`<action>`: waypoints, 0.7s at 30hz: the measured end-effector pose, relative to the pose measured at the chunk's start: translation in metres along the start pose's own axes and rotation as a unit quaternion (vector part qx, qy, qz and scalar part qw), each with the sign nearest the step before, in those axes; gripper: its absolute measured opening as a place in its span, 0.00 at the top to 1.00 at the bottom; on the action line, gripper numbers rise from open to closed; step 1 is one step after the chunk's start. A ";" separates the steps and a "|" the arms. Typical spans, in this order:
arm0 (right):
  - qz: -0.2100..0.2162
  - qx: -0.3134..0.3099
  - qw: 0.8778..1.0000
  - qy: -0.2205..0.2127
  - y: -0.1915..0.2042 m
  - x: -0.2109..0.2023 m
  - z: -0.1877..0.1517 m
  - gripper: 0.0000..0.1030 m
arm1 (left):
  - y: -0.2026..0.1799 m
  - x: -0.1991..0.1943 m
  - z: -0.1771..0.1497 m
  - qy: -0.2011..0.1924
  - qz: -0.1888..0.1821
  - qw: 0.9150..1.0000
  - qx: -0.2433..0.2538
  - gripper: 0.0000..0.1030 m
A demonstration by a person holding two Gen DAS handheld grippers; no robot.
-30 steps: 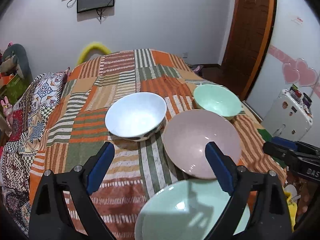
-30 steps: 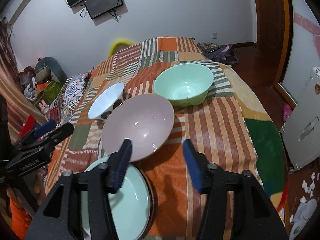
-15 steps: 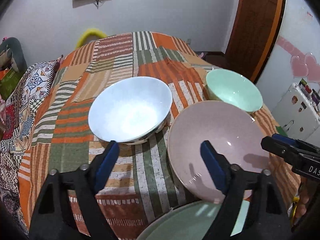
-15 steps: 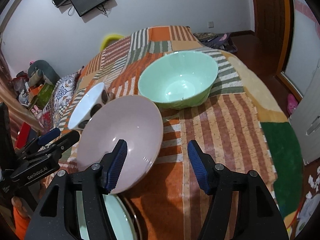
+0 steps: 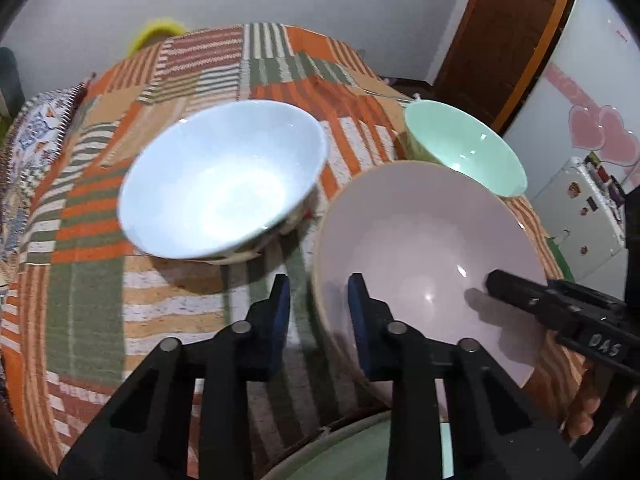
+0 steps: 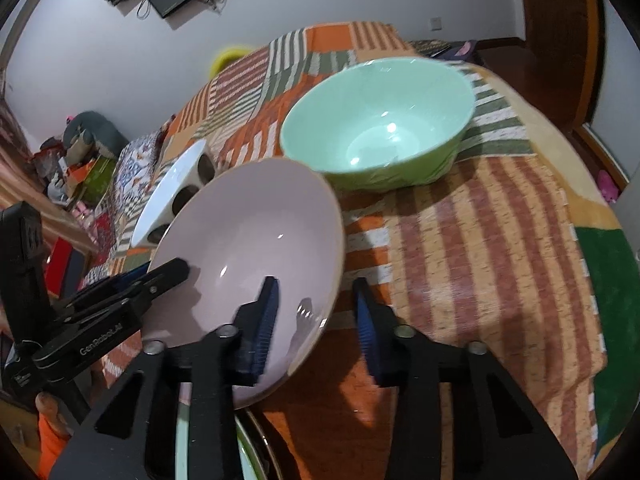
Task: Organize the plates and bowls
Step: 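Lift the pink bowl with both grippers and carry it beside the stacked plates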
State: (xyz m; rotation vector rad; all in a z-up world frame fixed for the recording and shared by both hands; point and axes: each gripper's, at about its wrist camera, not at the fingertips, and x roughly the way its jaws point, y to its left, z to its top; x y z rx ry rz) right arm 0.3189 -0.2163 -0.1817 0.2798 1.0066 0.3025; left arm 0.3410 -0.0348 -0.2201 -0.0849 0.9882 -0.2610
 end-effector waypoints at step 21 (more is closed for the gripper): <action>-0.018 -0.015 0.999 -0.022 0.021 -0.030 -0.001 0.76 | -0.018 -0.054 -0.008 -0.029 -0.001 1.000 0.012 0.79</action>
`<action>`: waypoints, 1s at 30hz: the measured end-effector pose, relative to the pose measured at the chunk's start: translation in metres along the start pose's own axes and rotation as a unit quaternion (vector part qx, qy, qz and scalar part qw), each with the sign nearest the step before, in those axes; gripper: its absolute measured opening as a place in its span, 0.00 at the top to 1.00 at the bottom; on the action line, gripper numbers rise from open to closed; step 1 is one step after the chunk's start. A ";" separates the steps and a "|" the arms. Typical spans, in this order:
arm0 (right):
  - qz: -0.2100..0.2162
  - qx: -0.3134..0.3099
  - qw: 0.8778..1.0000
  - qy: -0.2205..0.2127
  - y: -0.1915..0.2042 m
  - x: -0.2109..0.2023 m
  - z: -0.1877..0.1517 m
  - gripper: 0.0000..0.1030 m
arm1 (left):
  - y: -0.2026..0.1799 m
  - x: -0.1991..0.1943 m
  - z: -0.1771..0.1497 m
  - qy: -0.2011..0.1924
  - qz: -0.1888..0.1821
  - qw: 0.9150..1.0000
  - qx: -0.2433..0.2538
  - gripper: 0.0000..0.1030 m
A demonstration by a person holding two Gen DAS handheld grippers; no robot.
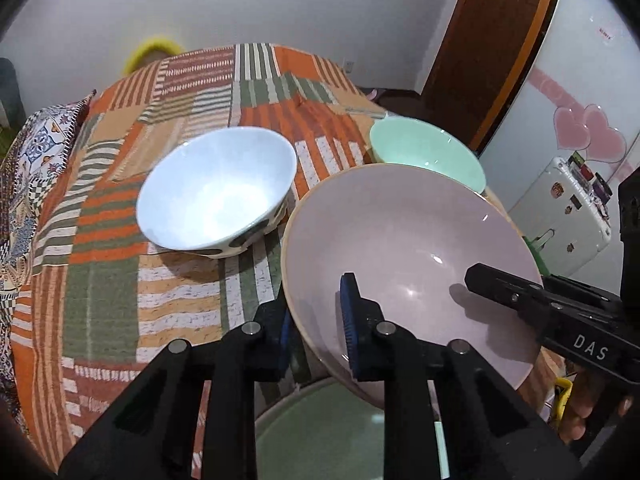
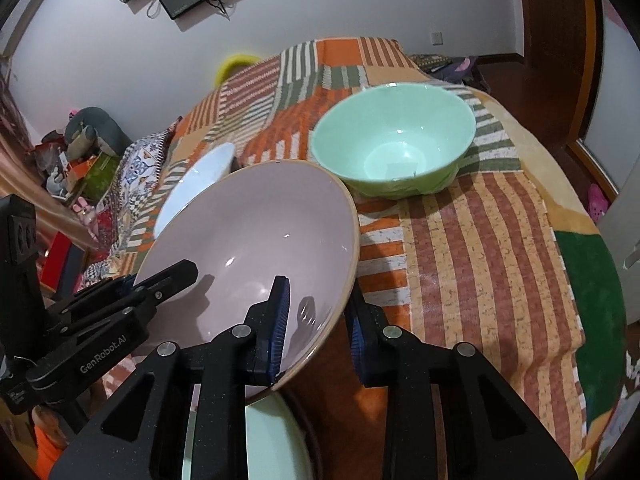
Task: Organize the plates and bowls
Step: 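Lift the pink bowl with both grippers and carry it beside the stacked plates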
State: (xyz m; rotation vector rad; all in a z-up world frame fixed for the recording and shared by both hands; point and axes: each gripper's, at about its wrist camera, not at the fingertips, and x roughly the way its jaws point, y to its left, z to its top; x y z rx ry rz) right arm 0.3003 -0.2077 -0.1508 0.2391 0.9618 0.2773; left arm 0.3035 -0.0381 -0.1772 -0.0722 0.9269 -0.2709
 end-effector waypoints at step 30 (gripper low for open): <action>0.053 -0.085 0.995 -0.027 0.097 -0.041 -0.034 0.76 | 0.037 -0.143 -0.058 -0.066 0.063 0.995 -0.032 0.79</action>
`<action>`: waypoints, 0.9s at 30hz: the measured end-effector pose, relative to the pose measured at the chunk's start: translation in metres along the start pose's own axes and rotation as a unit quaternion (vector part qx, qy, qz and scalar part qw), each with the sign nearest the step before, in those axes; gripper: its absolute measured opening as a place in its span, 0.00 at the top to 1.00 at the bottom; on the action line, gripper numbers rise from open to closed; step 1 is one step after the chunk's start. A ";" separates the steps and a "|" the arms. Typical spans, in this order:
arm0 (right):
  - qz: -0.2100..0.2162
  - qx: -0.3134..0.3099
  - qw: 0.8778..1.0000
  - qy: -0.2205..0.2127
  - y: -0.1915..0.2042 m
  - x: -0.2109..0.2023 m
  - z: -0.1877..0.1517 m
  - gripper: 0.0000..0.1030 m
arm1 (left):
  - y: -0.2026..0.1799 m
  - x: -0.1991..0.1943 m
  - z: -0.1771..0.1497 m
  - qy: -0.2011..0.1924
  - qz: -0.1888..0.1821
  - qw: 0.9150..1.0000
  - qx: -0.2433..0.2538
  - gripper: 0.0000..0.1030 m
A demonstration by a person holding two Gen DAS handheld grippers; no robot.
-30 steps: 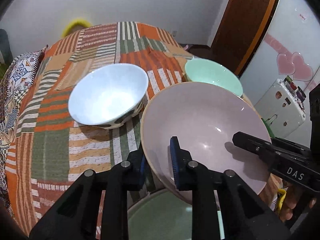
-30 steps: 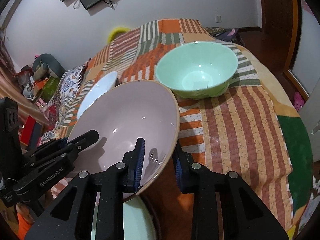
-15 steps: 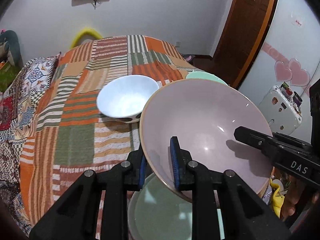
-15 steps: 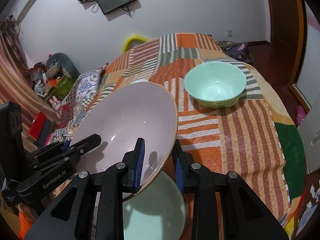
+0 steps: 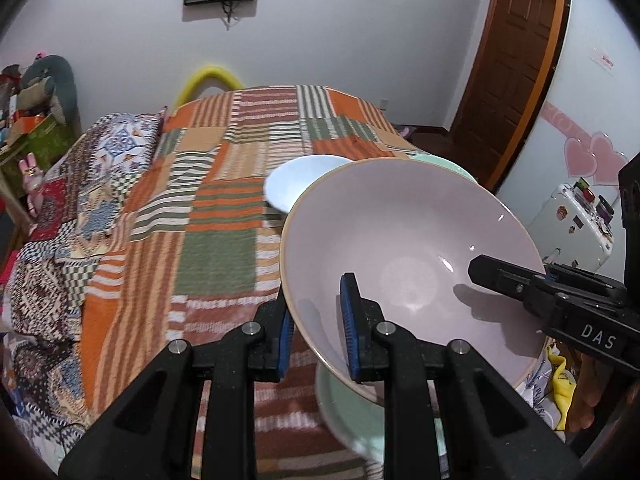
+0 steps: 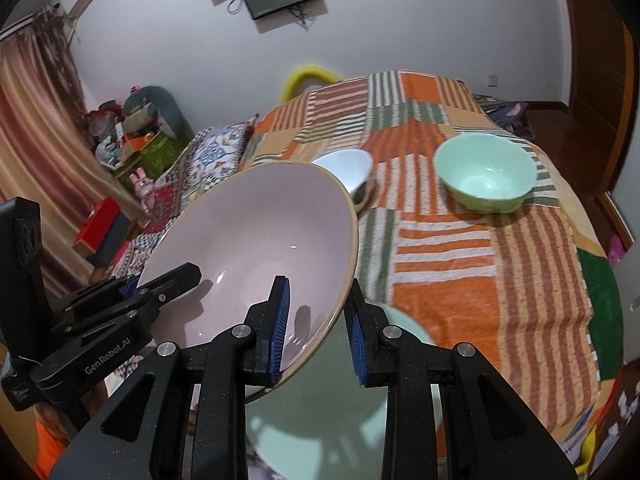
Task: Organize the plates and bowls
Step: 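Lift the pink bowl with both grippers and carry it beside the stacked plates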
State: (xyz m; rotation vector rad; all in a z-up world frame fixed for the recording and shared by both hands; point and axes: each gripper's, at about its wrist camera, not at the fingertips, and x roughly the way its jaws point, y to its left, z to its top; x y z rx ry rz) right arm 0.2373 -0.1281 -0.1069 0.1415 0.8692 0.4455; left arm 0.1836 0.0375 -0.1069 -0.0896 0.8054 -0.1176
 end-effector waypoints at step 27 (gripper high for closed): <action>0.042 -0.068 0.994 0.068 0.089 0.051 -0.035 0.76 | 0.096 -0.024 -0.070 0.029 0.060 0.995 -0.075 0.79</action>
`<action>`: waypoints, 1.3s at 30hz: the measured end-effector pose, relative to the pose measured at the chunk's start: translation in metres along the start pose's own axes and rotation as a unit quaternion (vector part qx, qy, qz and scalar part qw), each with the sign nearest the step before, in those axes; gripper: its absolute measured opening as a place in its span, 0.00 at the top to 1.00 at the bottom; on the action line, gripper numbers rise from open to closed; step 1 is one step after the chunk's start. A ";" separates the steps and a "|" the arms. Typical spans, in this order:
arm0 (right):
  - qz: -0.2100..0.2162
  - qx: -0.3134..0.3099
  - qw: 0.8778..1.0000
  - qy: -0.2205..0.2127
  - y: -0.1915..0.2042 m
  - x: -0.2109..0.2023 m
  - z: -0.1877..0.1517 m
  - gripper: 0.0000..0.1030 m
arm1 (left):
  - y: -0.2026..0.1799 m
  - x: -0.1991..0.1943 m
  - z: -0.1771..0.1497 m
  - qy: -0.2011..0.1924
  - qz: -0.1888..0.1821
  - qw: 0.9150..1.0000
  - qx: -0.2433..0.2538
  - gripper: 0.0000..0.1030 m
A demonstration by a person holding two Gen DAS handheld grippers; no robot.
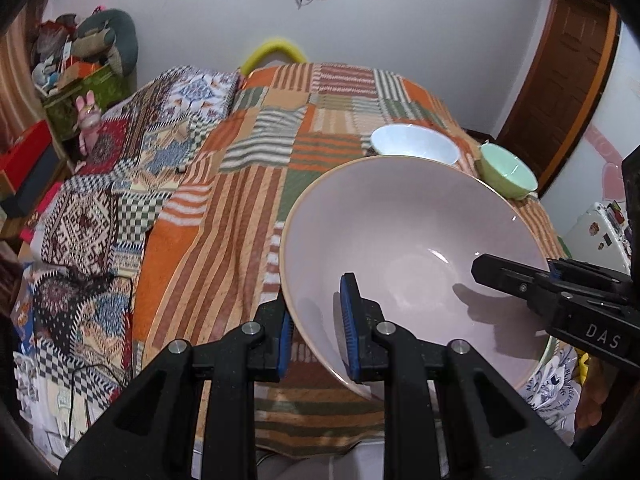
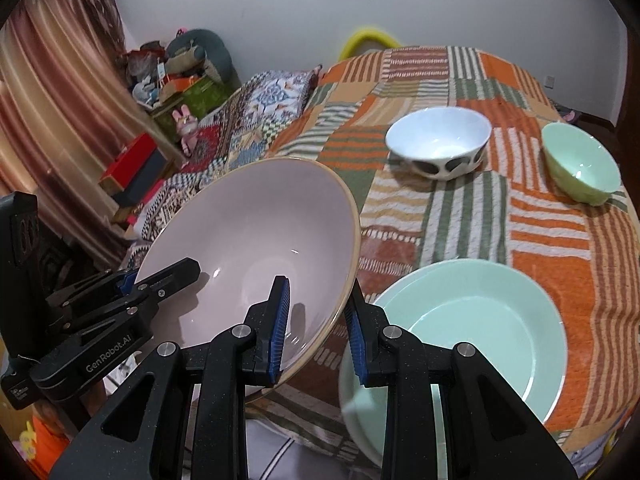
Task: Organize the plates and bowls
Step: 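Lift the pink bowl with both grippers and carry it beside the stacked plates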
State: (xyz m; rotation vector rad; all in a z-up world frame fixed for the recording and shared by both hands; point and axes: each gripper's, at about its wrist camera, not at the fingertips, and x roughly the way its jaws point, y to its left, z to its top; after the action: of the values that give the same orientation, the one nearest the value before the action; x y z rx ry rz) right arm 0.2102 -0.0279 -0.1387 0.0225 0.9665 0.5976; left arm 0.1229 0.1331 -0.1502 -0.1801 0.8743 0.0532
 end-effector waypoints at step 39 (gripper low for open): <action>-0.001 -0.030 0.994 0.109 0.008 0.083 -0.020 0.73 | 0.047 0.074 -0.040 0.085 0.017 0.995 -0.051 0.79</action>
State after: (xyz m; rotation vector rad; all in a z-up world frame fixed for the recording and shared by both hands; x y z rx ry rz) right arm 0.2261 0.0148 -0.2115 -0.0981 1.1593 0.6363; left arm 0.1345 0.1704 -0.2381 -0.2671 1.0449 0.1163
